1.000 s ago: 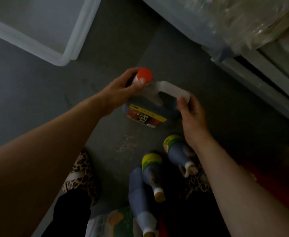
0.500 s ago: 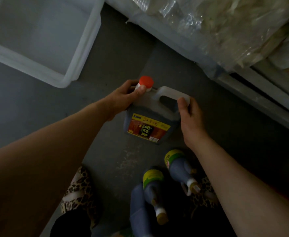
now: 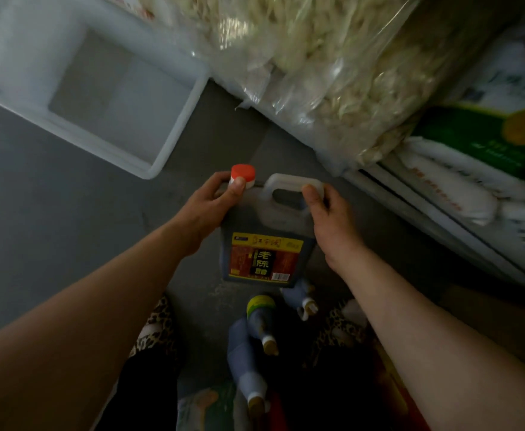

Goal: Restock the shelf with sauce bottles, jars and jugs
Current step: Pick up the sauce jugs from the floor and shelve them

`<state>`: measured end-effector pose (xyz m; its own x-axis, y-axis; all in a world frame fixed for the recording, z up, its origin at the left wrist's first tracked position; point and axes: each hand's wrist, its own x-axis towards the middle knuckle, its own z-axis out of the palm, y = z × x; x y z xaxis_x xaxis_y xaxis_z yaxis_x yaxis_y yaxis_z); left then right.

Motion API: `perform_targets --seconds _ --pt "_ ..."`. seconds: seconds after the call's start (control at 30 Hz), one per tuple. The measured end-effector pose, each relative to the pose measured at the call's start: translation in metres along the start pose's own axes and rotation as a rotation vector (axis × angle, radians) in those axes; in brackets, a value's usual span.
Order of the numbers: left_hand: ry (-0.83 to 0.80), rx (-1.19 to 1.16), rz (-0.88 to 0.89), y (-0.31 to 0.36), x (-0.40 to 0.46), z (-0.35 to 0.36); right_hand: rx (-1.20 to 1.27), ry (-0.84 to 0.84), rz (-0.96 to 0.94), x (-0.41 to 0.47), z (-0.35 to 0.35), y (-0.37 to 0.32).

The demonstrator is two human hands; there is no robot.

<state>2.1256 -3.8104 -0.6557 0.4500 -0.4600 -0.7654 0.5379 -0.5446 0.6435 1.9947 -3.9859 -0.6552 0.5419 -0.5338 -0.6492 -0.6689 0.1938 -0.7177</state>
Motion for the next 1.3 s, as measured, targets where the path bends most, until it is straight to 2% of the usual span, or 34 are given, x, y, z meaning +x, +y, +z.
perform_targets --seconds 0.23,0.47,0.6,0.83,0.93,1.13,1.3 --pt "0.005 0.124 0.172 0.119 -0.120 0.019 0.032 0.155 -0.142 -0.105 -0.050 -0.113" --pt "-0.015 0.376 0.455 0.253 -0.248 0.049 0.180 0.338 -0.315 -0.239 -0.125 -0.227" --pt "-0.004 0.428 0.623 0.328 -0.323 0.085 0.276 0.481 -0.421 -0.310 -0.179 -0.284" --pt "-0.134 0.481 0.958 0.467 -0.446 0.181 0.239 0.730 -0.657 -0.430 -0.313 -0.380" --pt "-0.186 0.489 1.088 0.519 -0.494 0.233 0.309 0.811 -0.761 -0.475 -0.375 -0.412" --pt "-0.453 0.580 1.197 0.596 -0.570 0.339 0.389 0.921 -0.913 -0.542 -0.508 -0.451" --pt "-0.376 0.614 1.299 0.629 -0.584 0.430 0.385 0.932 -0.931 -0.552 -0.597 -0.448"
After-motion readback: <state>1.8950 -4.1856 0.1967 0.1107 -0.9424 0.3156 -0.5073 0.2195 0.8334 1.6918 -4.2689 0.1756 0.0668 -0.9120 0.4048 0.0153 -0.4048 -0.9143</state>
